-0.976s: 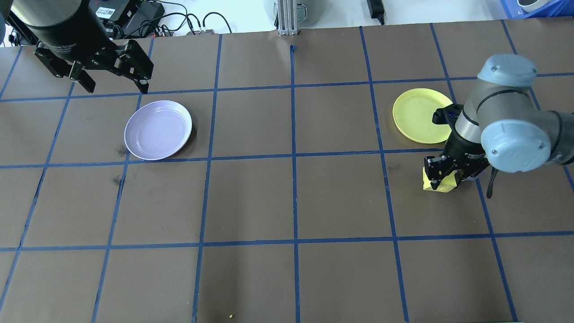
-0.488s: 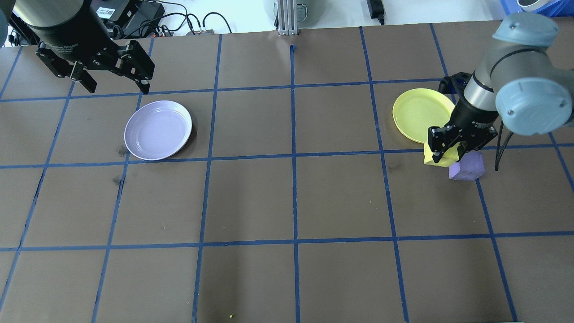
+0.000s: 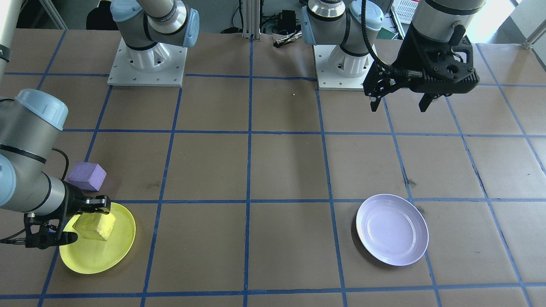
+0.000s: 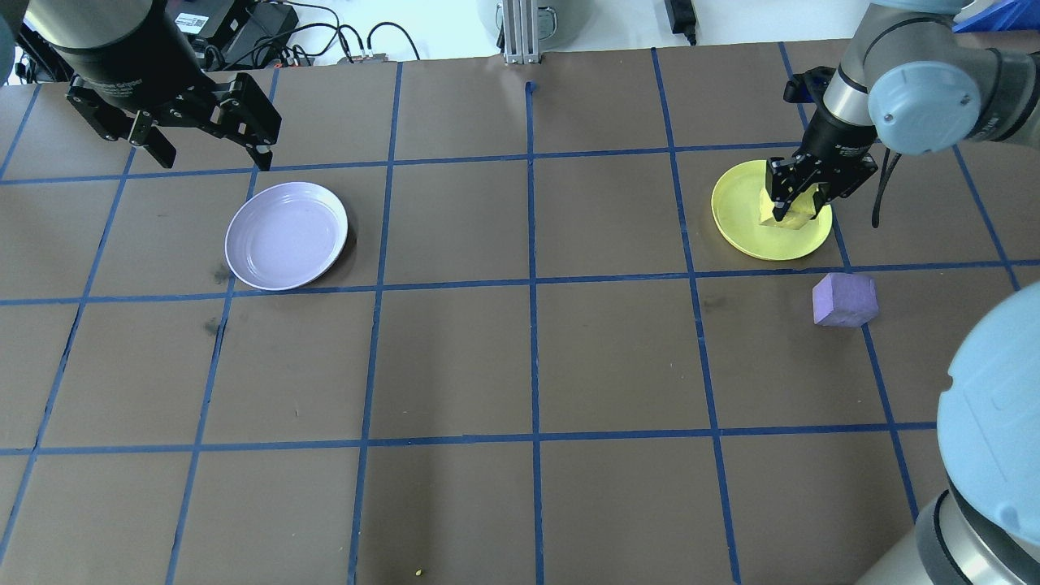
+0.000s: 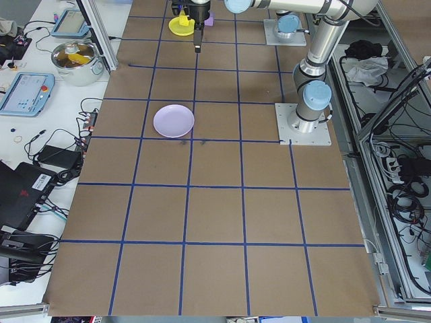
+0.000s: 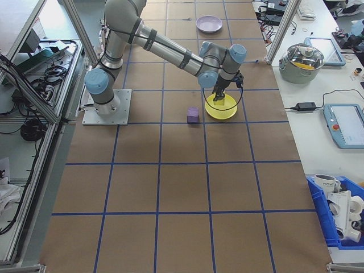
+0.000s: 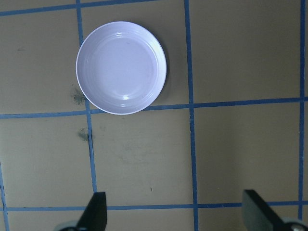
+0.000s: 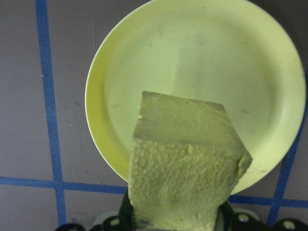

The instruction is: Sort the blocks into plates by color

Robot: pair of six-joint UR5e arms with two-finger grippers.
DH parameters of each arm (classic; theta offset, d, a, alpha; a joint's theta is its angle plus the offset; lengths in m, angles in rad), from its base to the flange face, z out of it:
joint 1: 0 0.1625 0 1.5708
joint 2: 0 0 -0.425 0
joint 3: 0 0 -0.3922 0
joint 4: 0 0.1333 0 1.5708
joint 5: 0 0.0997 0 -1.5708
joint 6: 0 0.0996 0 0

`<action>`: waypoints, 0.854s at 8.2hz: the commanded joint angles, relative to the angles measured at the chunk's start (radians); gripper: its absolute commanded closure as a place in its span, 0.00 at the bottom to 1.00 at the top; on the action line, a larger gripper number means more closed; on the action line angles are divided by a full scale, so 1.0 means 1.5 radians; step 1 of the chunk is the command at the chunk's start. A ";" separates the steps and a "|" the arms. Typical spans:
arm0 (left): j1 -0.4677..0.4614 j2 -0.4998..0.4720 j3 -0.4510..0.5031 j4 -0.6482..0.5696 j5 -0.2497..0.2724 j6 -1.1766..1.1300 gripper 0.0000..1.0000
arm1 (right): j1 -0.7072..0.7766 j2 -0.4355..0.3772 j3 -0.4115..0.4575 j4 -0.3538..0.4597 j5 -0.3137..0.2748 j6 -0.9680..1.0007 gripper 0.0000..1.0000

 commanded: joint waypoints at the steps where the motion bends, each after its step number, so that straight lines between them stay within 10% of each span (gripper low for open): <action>1: 0.000 0.004 0.001 0.000 -0.008 0.000 0.00 | 0.006 0.008 -0.008 -0.009 -0.006 -0.007 0.00; 7: -0.002 0.007 0.000 -0.001 -0.014 0.000 0.00 | -0.067 -0.047 0.031 0.003 -0.018 -0.180 0.00</action>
